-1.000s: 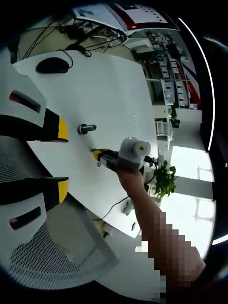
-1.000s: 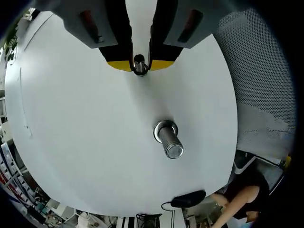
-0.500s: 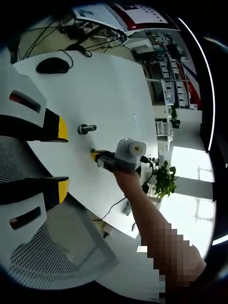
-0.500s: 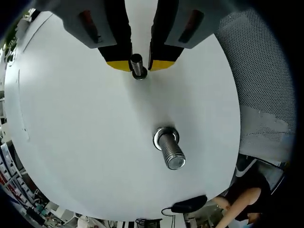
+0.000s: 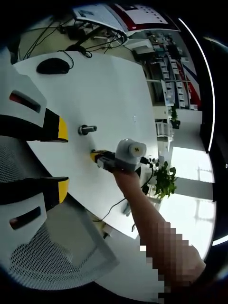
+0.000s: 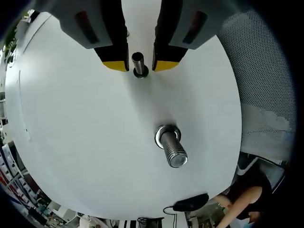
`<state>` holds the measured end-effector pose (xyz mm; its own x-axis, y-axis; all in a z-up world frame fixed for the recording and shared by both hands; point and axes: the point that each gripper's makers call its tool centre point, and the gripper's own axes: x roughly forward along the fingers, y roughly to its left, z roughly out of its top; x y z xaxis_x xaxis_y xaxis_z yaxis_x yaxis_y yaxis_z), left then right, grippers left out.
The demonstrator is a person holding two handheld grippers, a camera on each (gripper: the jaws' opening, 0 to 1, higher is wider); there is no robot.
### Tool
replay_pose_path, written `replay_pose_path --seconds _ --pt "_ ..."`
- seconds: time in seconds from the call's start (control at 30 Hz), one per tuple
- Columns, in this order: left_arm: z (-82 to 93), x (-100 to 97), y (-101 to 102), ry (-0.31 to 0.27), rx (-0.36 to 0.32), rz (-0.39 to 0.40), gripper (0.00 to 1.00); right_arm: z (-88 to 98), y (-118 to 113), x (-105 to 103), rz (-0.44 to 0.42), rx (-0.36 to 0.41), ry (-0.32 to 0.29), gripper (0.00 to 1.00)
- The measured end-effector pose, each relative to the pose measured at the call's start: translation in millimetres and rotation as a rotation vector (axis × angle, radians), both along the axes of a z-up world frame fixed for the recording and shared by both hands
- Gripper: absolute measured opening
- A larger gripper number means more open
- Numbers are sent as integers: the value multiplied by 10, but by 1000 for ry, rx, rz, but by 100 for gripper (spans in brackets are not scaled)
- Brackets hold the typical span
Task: Place the washer onto the threaded stud by aligning its center hole with the stud, sliding it down to the base, and recovering from edge contact or off-axis alignment until the washer reaches the visible bottom stop.
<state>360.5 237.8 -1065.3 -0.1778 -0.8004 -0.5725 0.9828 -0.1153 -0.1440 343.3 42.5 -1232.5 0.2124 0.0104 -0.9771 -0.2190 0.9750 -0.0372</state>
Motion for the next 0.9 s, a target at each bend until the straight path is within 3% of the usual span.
replay_pose_path --seconds 0.13,0.23,0.27,0.33,0.53,0.73,0.9 --pt "0 2 -2 -1 -1 -1 27 7 -29 7 -12 4 -10 24" --pt "-2 -2 -3 -1 0 -1 27 155 80 -55 -14 3 -17 24" --pt "-1 2 -5 -1 -1 0 27 48 -53 12 -13 2 -22 25" --pt "-4 2 -3 -1 0 -1 27 179 47 -71 -18 1 -26 25" --pt "3 -15 -8 -1 -1 -5 27 86 -124 -75 -41 0 -31 25" --pt "9 -18 -5 -1 -2 -6 27 201 -102 -172 -64 1 -61 26" --pt "8 -28 -2 -2 -1 -9 27 183 -97 -305 -67 -5 -55 26"
